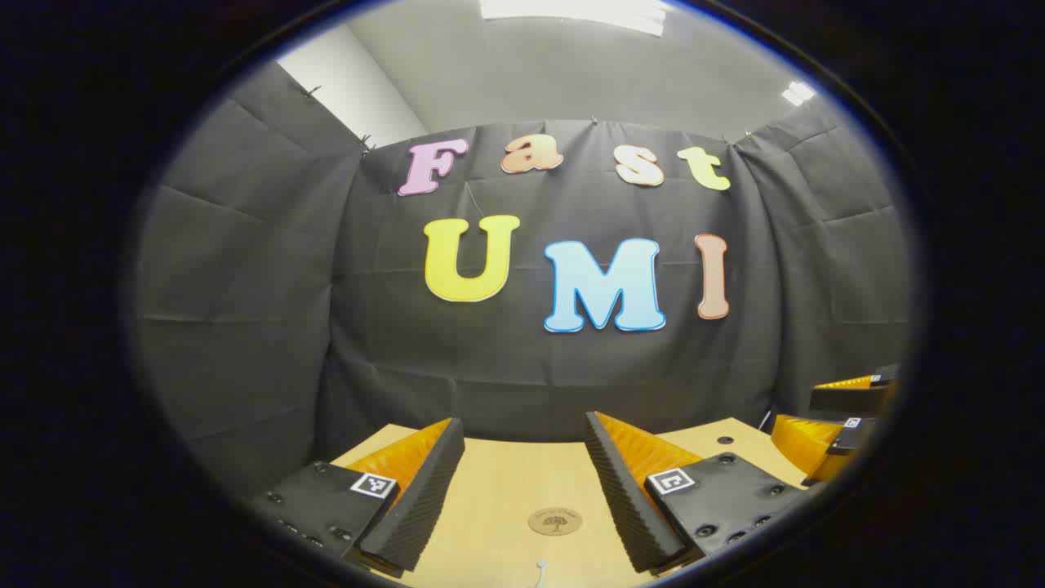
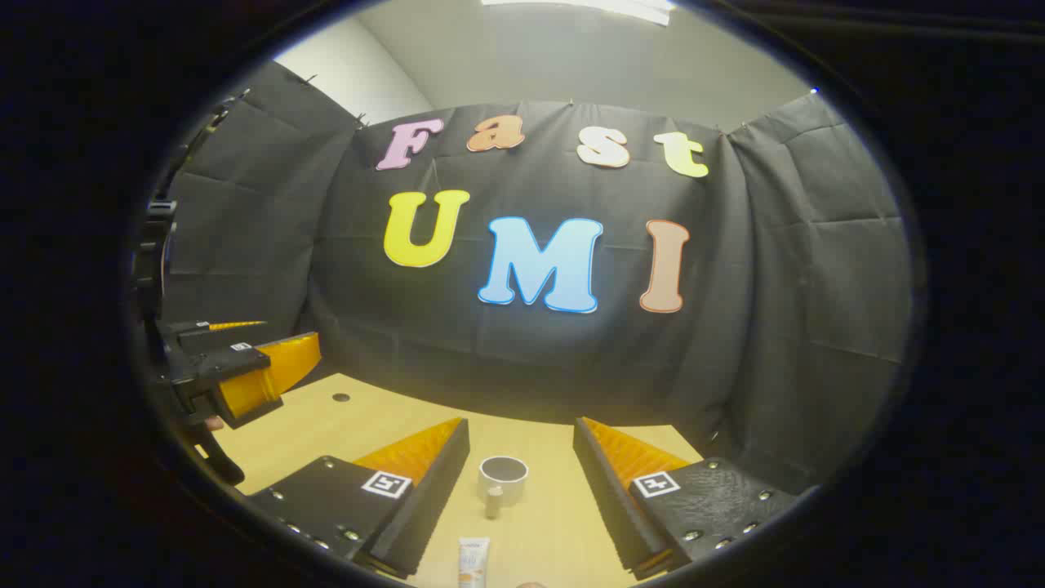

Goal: Put the toothbrush and toothpaste on the desktop into the cup, then pick up the cup and place it on the coaster on the desktop.

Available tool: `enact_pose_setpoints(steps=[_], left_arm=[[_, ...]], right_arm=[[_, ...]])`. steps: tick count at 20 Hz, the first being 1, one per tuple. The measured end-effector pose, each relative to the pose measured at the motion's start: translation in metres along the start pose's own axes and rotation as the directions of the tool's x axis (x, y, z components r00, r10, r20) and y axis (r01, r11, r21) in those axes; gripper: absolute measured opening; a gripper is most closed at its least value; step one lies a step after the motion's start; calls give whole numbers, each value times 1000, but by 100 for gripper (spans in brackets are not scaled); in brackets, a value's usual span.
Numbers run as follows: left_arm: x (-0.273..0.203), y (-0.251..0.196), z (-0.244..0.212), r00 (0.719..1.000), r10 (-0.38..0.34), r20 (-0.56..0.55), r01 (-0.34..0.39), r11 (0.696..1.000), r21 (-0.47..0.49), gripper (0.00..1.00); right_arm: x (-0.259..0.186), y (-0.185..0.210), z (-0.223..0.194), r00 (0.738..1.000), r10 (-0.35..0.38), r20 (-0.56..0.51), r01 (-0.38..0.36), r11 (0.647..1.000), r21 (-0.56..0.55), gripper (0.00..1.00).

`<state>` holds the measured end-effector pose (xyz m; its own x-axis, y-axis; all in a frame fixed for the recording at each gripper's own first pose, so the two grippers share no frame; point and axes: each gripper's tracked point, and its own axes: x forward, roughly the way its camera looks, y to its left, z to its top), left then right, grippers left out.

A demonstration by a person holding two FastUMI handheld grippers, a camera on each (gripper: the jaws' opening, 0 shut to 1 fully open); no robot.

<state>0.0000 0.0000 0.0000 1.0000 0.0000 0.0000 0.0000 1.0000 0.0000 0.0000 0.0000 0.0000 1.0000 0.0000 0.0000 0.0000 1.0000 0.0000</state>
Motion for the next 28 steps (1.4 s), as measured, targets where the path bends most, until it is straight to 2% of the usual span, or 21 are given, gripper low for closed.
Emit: enact_pose_setpoints(steps=[13, 17, 23, 28], left_arm=[[2, -5, -5, 999, -44, -27, 44, 999, -3, 96], [2, -5, -7, 998, -50, -40, 50, 999, -2, 95], [4, -6, -30, 991, -53, -125, 55, 998, 12, 96], [11, -2, -60, 974, -48, -222, 42, 999, -34, 96]], right_arm=[[0, 0, -5, 1000, -5, -27, 5, 1000, 5, 83], [2, 1, -13, 998, -2, -65, 2, 1000, 1, 83], [4, 12, -39, 986, 33, -161, -25, 998, 54, 84], [15, 15, -56, 977, 50, -209, -48, 999, 17, 83]])
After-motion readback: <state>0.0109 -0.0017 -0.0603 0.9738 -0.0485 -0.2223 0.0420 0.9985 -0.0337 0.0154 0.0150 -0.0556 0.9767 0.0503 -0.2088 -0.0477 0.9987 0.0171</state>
